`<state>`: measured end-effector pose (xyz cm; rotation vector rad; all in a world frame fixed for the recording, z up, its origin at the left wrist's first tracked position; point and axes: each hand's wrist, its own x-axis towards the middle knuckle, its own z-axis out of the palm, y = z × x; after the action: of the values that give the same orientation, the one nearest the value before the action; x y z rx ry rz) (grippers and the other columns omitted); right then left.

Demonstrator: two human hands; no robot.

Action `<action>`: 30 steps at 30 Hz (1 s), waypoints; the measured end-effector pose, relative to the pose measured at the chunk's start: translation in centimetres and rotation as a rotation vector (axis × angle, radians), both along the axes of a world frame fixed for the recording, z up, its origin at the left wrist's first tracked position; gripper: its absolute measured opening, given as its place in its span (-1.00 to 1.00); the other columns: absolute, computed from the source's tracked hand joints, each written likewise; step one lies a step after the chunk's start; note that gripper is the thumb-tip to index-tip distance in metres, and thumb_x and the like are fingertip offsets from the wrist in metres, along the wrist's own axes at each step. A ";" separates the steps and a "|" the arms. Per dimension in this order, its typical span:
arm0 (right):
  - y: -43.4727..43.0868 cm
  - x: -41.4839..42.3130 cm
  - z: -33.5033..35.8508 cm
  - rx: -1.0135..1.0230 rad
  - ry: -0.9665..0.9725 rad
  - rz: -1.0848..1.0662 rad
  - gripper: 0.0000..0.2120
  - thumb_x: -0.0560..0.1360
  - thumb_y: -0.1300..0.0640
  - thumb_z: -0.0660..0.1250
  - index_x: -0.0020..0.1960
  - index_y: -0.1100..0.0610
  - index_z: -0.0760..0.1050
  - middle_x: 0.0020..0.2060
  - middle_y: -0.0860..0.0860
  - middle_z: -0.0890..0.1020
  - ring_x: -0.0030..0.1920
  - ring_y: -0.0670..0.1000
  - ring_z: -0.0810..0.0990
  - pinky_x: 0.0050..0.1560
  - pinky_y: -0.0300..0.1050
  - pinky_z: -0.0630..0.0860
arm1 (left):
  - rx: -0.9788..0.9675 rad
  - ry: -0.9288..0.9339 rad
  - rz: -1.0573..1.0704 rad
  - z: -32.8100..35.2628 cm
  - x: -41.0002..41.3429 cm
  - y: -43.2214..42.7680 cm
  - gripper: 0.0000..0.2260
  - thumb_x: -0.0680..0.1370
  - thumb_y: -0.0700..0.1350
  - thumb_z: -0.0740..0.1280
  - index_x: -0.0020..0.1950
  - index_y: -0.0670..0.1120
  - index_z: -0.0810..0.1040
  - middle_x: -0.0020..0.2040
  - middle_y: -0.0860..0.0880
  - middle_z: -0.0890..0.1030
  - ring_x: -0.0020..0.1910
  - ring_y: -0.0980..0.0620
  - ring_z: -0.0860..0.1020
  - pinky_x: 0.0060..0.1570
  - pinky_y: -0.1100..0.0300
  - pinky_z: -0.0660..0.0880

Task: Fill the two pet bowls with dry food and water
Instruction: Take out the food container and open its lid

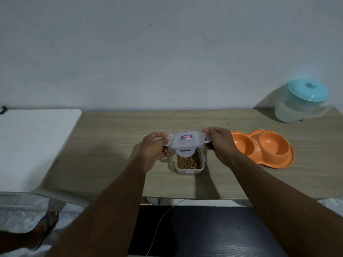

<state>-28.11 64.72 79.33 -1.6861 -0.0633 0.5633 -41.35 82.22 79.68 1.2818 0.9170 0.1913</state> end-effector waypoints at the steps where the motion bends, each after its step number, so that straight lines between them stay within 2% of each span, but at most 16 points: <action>1: 0.4 0.3 1.0 0.069 0.089 -0.015 -0.77 0.58 0.27 0.17 -0.04 0.22 0.62 -0.21 0.19 0.61 -0.33 0.09 0.56 -0.29 -0.06 0.49 | -0.019 -0.024 0.018 0.7 0.1 0.2 -0.90 0.56 -0.30 0.33 0.00 -0.16 0.61 -0.29 -0.15 0.53 -0.44 0.01 0.44 -0.16 0.01 0.60; 3: 0.9 0.9 2.7 0.222 0.263 -0.008 -0.68 0.52 0.30 0.07 0.10 0.33 0.56 -0.23 0.19 0.57 -0.32 0.10 0.58 -0.28 -0.07 0.49 | -0.083 -0.074 0.053 2.0 0.1 0.8 -0.88 0.57 -0.28 0.30 -0.04 -0.21 0.64 -0.30 -0.14 0.54 -0.43 0.01 0.46 -0.13 0.02 0.61; 5: 1.3 1.4 3.9 0.323 0.342 0.055 -0.62 0.50 0.33 0.02 0.19 0.38 0.50 -0.21 0.18 0.56 -0.26 0.11 0.62 -0.21 -0.07 0.52 | -0.173 -0.134 0.082 2.9 -0.1 1.8 -0.84 0.55 -0.26 0.24 -0.04 -0.24 0.61 -0.28 -0.14 0.57 -0.39 -0.01 0.48 -0.11 0.02 0.61; 9: 2.6 1.0 4.9 0.266 0.210 0.188 -0.80 0.54 0.41 0.22 0.12 0.35 0.54 -0.20 0.21 0.61 -0.22 0.11 0.66 -0.21 -0.10 0.57 | -0.210 -0.187 0.113 3.9 -0.8 3.6 -0.81 0.55 -0.23 0.20 0.04 -0.25 0.57 -0.17 -0.18 0.63 -0.30 -0.05 0.53 -0.05 0.01 0.61; 13: 4.5 0.0 4.6 0.172 0.058 0.236 -0.93 0.57 0.36 0.33 -0.01 0.35 0.58 -0.24 0.24 0.64 -0.24 0.11 0.66 -0.25 -0.10 0.58 | -0.199 -0.206 0.133 4.4 -1.9 5.5 -0.86 0.55 -0.20 0.22 -0.09 -0.23 0.53 -0.13 -0.21 0.67 -0.34 -0.03 0.52 -0.15 0.06 0.61; 16: 5.8 -1.0 4.1 0.113 0.037 0.240 -0.77 0.59 0.19 0.38 0.01 0.40 0.60 -0.27 0.20 0.67 -0.31 0.07 0.67 -0.30 -0.11 0.57 | -0.201 -0.207 0.128 4.4 -2.8 6.7 -0.89 0.50 -0.19 0.18 -0.12 -0.20 0.46 -0.11 -0.23 0.69 -0.35 -0.04 0.51 -0.16 0.06 0.62; 18: 6.7 -1.8 3.7 -0.001 -0.054 0.237 -0.71 0.58 0.11 0.40 -0.04 0.37 0.62 -0.32 0.17 0.67 -0.37 0.04 0.62 -0.36 -0.11 0.52 | -0.083 -0.158 0.156 4.2 -3.3 6.9 -0.87 0.55 -0.25 0.24 -0.18 -0.22 0.48 -0.20 -0.21 0.66 -0.41 0.00 0.46 -0.24 0.13 0.61; 20: 7.5 -2.2 2.8 -0.178 -0.246 0.264 -0.67 0.56 0.03 0.43 -0.19 0.30 0.65 -0.37 0.13 0.65 -0.37 0.00 0.57 -0.26 -0.07 0.50 | 0.081 -0.074 0.191 3.1 -3.8 7.2 -0.86 0.58 -0.26 0.33 -0.18 -0.24 0.54 -0.31 -0.17 0.58 -0.49 0.03 0.40 -0.39 0.18 0.53; 22: 8.1 -2.7 1.9 -0.365 -0.413 0.330 -0.60 0.52 -0.07 0.44 -0.34 0.21 0.59 -0.42 0.06 0.59 -0.30 0.03 0.54 -0.17 -0.07 0.48 | 0.229 0.021 0.213 1.6 -4.4 7.7 -0.85 0.57 -0.18 0.40 -0.13 -0.26 0.63 -0.39 -0.13 0.55 -0.55 0.03 0.38 -0.46 0.19 0.45; 23: 8.4 -3.0 1.4 -0.467 -0.484 0.368 -0.58 0.50 -0.13 0.44 -0.37 0.15 0.58 -0.40 0.03 0.57 -0.20 0.07 0.55 -0.10 -0.05 0.47 | 0.293 0.067 0.223 0.8 -4.7 7.9 -0.83 0.54 -0.14 0.44 -0.13 -0.25 0.66 -0.42 -0.11 0.55 -0.56 0.01 0.40 -0.44 0.17 0.45; 24: 8.6 -3.3 1.1 -0.576 -0.549 0.403 -0.60 0.49 -0.18 0.43 -0.34 0.11 0.61 -0.31 0.01 0.58 -0.05 0.11 0.52 -0.01 -0.01 0.44 | 0.349 0.118 0.231 0.2 -5.0 8.0 -0.83 0.52 -0.11 0.46 -0.15 -0.22 0.68 -0.44 -0.09 0.55 -0.53 -0.01 0.45 -0.39 0.14 0.49; 26: 8.8 -4.1 0.6 -0.782 -0.663 0.477 -0.66 0.49 -0.24 0.39 -0.16 0.03 0.68 -0.02 0.03 0.55 0.19 0.17 0.38 0.16 0.08 0.34 | 0.416 0.207 0.236 -1.0 -5.5 7.7 -0.84 0.49 -0.07 0.49 -0.19 -0.15 0.70 -0.42 -0.07 0.59 -0.41 -0.04 0.58 -0.22 0.04 0.62; 28: 8.9 -4.9 -0.1 -0.930 -0.759 0.555 -0.64 0.48 -0.24 0.38 0.00 0.03 0.67 0.17 0.07 0.46 0.28 0.19 0.30 0.21 0.13 0.28 | 0.410 0.267 0.207 -2.0 -5.8 7.2 -0.87 0.49 -0.07 0.49 -0.19 -0.11 0.71 -0.34 -0.10 0.64 -0.28 -0.11 0.67 -0.09 -0.05 0.67; 30: 9.0 -5.4 -0.8 -1.008 -0.831 0.590 -0.60 0.46 -0.23 0.38 0.10 0.05 0.63 0.29 0.08 0.40 0.35 0.20 0.24 0.27 0.18 0.24 | 0.360 0.299 0.180 -2.5 -6.1 6.7 -0.91 0.51 -0.11 0.47 -0.16 -0.11 0.69 -0.25 -0.13 0.68 -0.28 -0.12 0.67 -0.14 -0.08 0.68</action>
<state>-33.56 73.69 78.55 -2.8258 -1.0494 0.2666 -47.42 88.88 77.22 1.5865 1.2984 0.3228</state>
